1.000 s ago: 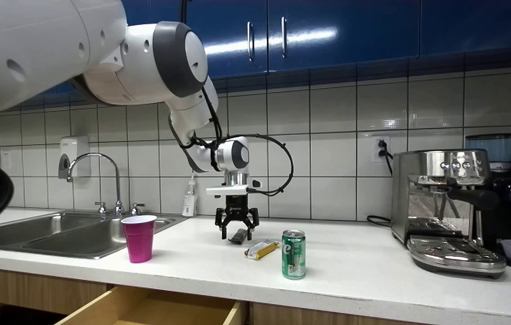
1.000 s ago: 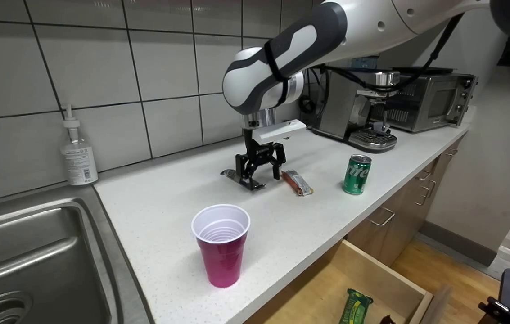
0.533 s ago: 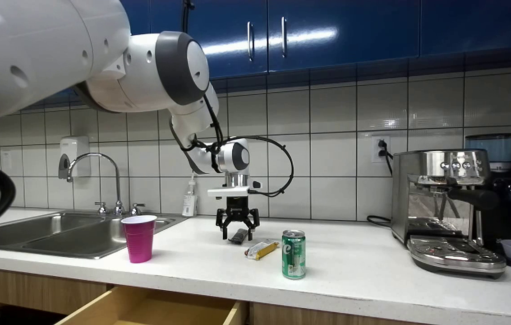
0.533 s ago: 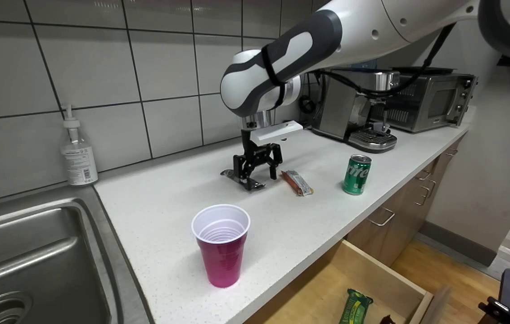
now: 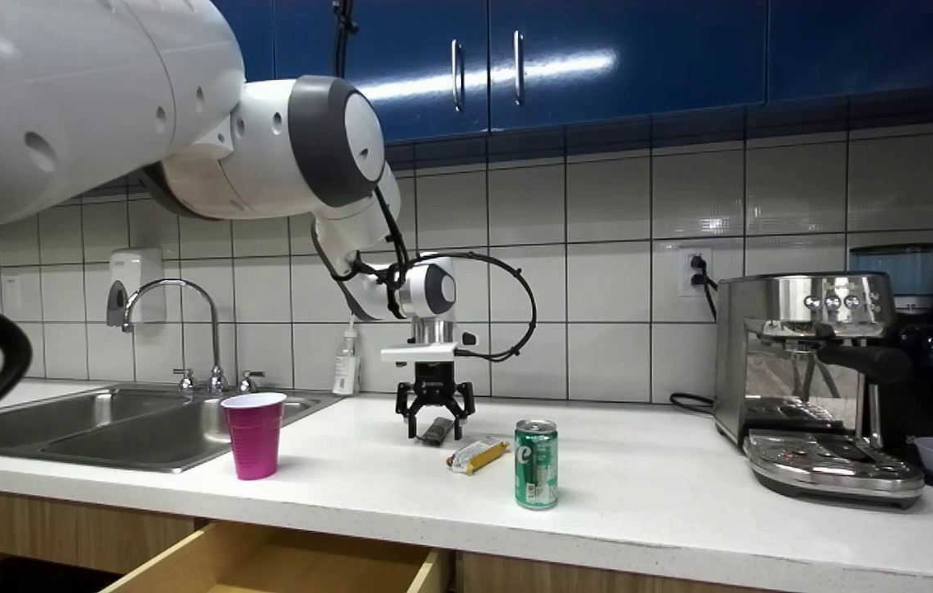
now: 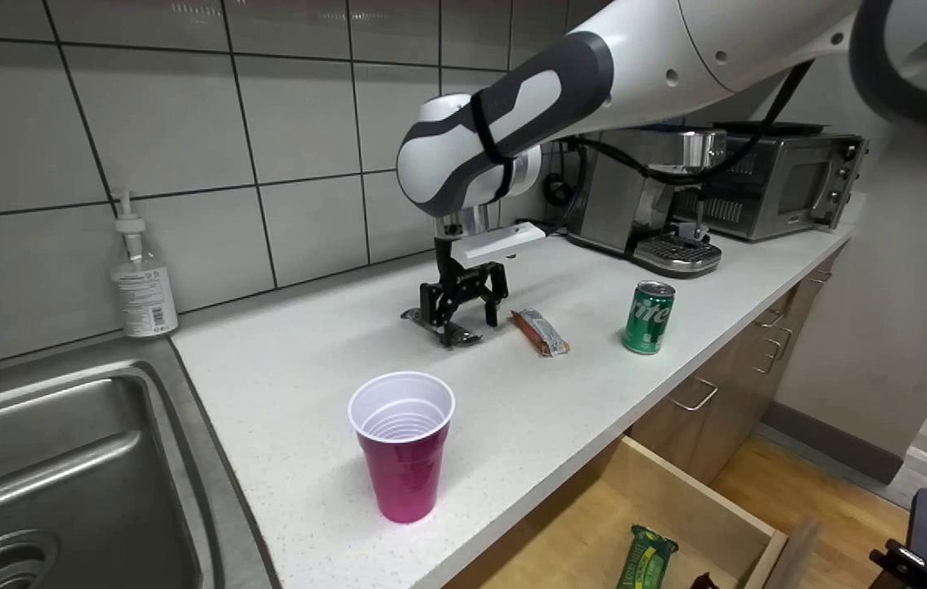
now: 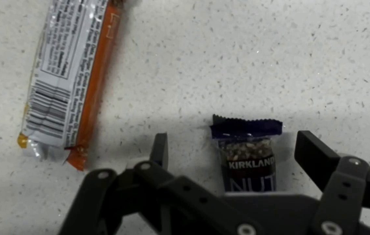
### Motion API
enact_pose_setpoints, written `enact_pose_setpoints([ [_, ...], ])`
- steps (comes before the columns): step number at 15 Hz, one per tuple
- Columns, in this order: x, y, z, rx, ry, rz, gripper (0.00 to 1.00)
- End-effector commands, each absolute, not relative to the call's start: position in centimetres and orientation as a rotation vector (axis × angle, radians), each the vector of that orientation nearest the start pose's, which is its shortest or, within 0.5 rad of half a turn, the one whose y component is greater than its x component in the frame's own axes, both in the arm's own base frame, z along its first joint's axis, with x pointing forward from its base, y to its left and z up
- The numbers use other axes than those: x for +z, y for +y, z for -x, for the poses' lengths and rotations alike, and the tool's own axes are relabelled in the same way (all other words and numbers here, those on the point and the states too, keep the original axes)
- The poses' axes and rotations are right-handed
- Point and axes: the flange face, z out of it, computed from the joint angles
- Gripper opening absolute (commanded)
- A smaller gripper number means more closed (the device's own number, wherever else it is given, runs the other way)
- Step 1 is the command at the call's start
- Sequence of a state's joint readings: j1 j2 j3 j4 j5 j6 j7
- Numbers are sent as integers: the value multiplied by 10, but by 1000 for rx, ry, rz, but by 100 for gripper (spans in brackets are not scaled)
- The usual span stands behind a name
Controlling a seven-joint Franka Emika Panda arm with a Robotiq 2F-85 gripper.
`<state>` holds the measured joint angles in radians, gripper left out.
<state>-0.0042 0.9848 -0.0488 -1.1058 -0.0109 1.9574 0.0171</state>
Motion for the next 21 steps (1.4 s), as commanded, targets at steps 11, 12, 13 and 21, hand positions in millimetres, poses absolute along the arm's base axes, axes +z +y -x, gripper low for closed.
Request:
enact_pose_setpoints([
  [11, 204, -27, -768, 201, 49, 3164, 49],
  [12, 205, -26, -769, 201, 46, 3161, 41],
  [13, 206, -25, -769, 197, 44, 3159, 34],
  [21, 206, -24, -773, 161, 19, 3141, 12],
])
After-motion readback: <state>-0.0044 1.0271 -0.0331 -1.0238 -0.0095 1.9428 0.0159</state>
